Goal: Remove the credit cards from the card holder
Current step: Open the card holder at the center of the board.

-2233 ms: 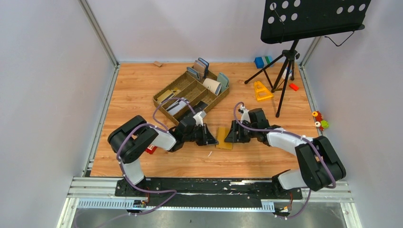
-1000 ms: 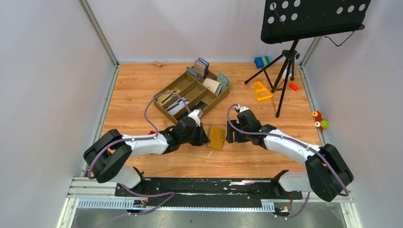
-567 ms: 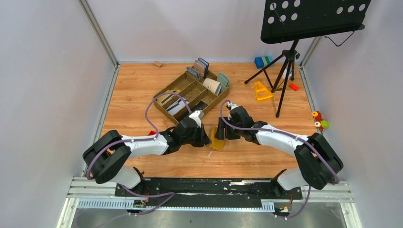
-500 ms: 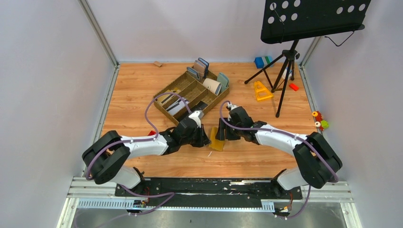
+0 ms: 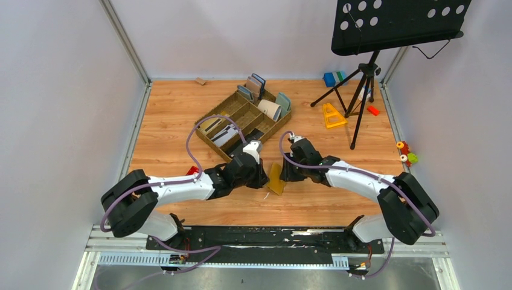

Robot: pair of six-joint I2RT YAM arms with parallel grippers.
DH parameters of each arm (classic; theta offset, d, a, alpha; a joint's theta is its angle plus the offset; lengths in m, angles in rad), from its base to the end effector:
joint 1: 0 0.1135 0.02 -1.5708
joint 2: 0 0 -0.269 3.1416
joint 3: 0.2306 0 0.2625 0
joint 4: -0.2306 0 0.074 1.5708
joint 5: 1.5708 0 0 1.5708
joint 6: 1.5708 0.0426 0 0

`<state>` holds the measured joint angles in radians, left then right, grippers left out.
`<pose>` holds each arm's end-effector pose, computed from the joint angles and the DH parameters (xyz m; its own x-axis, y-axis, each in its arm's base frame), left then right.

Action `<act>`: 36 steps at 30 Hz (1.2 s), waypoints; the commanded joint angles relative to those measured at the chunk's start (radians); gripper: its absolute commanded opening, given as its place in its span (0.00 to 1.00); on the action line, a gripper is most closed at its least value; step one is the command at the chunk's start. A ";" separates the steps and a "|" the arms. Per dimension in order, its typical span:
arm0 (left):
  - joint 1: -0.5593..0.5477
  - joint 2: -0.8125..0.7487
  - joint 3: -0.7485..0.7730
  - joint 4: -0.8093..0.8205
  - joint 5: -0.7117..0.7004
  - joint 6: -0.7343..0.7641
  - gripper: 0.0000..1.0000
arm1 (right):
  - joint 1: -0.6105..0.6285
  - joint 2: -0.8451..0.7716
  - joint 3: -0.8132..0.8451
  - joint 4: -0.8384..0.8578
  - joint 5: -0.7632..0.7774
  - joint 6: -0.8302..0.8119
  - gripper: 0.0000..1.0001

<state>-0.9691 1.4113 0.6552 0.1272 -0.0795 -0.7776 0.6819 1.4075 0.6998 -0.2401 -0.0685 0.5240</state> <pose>0.1718 -0.2442 0.1789 -0.7883 -0.0874 -0.6090 0.3261 0.7800 -0.5341 0.2136 0.1771 0.1638 -0.8760 -0.0682 -0.4774 -0.2558 0.9049 0.3401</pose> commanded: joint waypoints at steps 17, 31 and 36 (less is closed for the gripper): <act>-0.035 -0.063 0.027 -0.096 -0.095 0.035 0.04 | -0.022 -0.231 -0.120 -0.096 0.029 -0.048 0.54; 0.056 -0.037 0.026 -0.168 -0.014 0.122 0.26 | 0.156 0.006 0.105 -0.110 0.169 0.039 0.78; 0.056 0.028 0.072 -0.207 -0.002 0.134 0.26 | 0.172 0.091 0.133 -0.189 0.284 0.034 0.66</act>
<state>-0.9092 1.3979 0.6708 -0.0570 -0.1043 -0.6758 0.8490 1.4677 0.8059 -0.3408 0.0750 0.5385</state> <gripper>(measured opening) 0.262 0.704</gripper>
